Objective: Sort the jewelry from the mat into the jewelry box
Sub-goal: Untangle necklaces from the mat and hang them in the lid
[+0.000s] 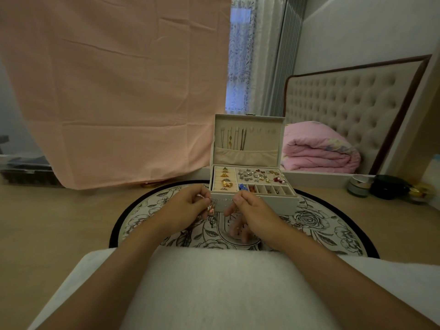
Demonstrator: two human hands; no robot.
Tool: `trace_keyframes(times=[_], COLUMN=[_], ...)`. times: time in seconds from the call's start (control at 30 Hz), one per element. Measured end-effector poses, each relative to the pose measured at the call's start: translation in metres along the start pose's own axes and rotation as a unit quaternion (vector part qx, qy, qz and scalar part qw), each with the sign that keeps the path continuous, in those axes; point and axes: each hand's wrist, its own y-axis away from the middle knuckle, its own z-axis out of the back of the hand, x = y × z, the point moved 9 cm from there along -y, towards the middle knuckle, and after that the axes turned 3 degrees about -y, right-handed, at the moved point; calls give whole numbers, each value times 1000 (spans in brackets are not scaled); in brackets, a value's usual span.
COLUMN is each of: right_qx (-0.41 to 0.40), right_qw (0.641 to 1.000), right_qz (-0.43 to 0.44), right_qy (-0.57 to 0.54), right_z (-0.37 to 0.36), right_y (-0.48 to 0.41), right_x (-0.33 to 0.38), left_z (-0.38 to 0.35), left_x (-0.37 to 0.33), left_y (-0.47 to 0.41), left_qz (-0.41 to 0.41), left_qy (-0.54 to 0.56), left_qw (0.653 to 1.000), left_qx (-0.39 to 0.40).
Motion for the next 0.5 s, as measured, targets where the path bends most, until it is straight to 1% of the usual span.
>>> trace_keyframes(times=[0.07, 0.2, 0.3, 0.37, 0.5], right_qx=[-8, 32, 50, 52, 26], right_qw=[998, 984, 953, 932, 912], right_qz=[-7, -26, -15, -4, -7], right_qy=[69, 175, 299, 359, 410], right_z=[4, 5, 6, 8, 24], right_y=[0, 4, 3, 2, 0], right_x=[0, -5, -6, -6, -6], left_z=[1, 10, 17, 20, 25], left_x=[2, 10, 14, 15, 13], left_y=[1, -1, -3, -2, 2], left_qz=[1, -1, -2, -4, -12], left_qy=[-8, -34, -60, -101, -222], left_qw=[1000, 999, 997, 993, 970], left_qx=[0, -23, -46, -64, -99])
